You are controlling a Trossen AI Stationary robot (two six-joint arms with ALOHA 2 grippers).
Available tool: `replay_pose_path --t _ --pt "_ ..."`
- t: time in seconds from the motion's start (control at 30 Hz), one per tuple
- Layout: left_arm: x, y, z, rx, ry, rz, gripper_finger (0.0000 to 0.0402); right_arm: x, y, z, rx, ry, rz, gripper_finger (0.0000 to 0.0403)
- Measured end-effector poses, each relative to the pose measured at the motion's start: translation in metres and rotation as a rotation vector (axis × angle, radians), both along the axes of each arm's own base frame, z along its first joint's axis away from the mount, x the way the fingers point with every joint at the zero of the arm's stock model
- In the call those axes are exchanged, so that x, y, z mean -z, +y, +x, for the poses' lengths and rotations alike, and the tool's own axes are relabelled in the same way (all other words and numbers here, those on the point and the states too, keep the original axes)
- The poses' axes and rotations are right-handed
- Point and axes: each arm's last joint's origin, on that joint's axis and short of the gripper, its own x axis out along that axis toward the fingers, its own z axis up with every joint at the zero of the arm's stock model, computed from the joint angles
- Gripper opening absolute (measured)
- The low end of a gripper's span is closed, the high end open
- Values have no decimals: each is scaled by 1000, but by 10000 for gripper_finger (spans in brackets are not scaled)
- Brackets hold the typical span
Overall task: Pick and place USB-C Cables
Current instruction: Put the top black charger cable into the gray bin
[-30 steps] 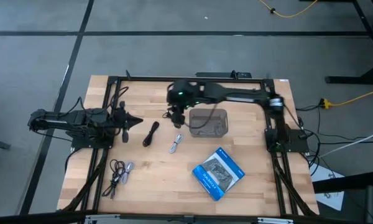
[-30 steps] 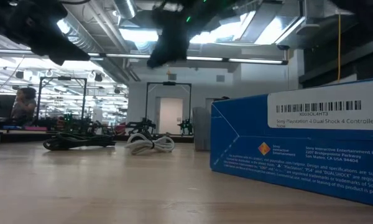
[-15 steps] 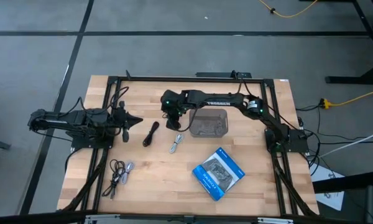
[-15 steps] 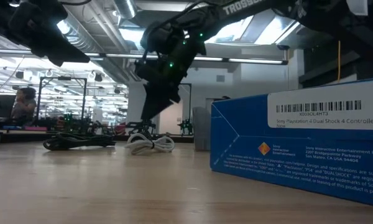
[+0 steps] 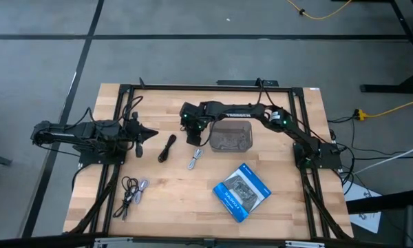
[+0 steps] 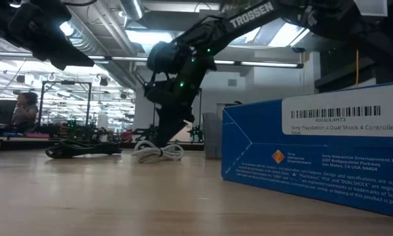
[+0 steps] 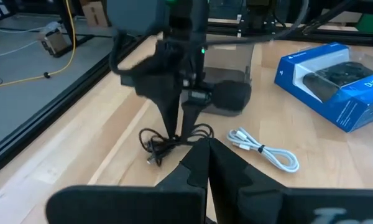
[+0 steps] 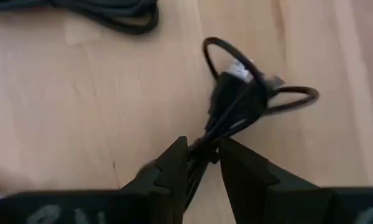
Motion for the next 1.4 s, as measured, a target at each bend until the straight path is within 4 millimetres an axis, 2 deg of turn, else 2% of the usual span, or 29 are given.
replay_pose_path --t 0.2,0.6,0.7,0.83,0.9,1.0,1.17,1.23,1.4 --pt "0 0 0 0 2 0 0 15 -1 3 10 14 15 97" --pt "0 0 0 0 2 0 0 19 13 8 25 15 -43 93" --pt "0 0 0 0 2 0 0 19 13 8 40 21 -76 75" --pt "0 0 0 0 2 0 0 15 11 10 49 17 -95 20" --pt "0 0 0 0 3 1 0 12 11 11 50 13 -100 17" --pt "1 0 0 0 6 1 0 -3 10 14 37 14 -119 17" --pt "1 0 0 0 9 1 0 -55 9 12 59 37 -196 17" --pt "1 0 0 1 9 1 0 -69 11 4 79 66 -255 17" --pt "1 0 0 1 11 1 0 -112 18 -37 116 210 -255 17"
